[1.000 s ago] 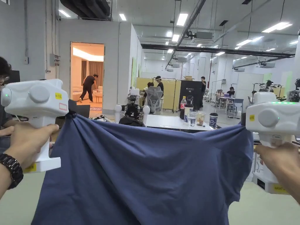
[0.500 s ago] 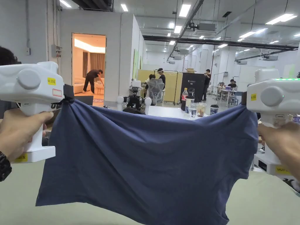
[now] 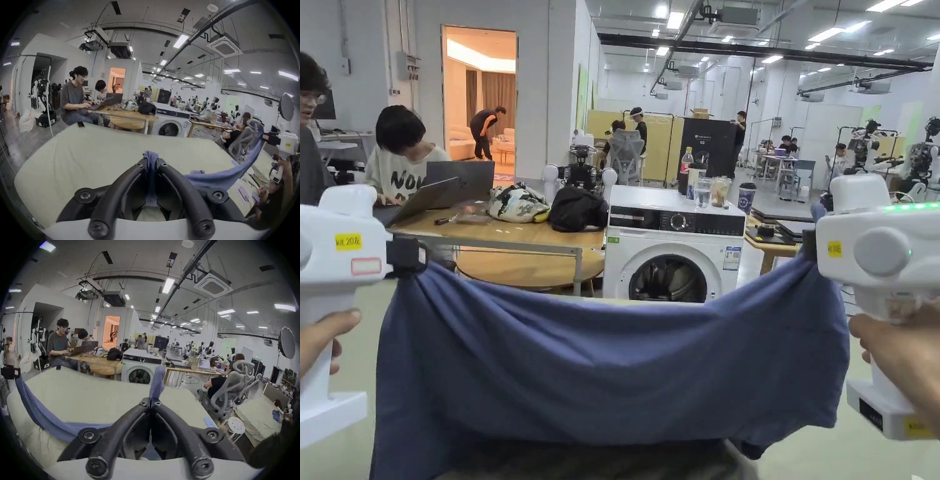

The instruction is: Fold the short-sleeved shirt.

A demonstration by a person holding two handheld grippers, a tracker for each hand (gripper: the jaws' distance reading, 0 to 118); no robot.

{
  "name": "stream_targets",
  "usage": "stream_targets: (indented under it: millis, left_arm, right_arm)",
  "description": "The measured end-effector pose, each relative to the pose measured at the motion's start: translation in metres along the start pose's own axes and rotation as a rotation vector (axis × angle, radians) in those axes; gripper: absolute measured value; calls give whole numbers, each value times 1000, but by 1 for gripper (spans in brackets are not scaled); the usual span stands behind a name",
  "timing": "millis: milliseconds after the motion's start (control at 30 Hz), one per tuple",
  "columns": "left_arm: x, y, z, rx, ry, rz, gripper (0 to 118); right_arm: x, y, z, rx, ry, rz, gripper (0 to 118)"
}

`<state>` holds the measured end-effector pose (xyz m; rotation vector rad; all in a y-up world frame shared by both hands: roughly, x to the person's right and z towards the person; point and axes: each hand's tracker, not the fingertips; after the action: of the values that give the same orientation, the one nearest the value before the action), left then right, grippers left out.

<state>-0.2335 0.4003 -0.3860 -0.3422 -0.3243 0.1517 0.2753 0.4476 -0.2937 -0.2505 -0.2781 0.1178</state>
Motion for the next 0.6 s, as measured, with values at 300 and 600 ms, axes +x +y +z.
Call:
stream_targets:
  millis: [300, 600]
  left_arm:
    - [18, -134, 20, -209, -111, 51, 4]
    - [35, -235, -19, -420, -97, 64, 23]
  right_arm:
    - [-19, -119, -26, -221, 79, 4, 0]
    - [-44, -233, -57, -414, 144, -19, 13]
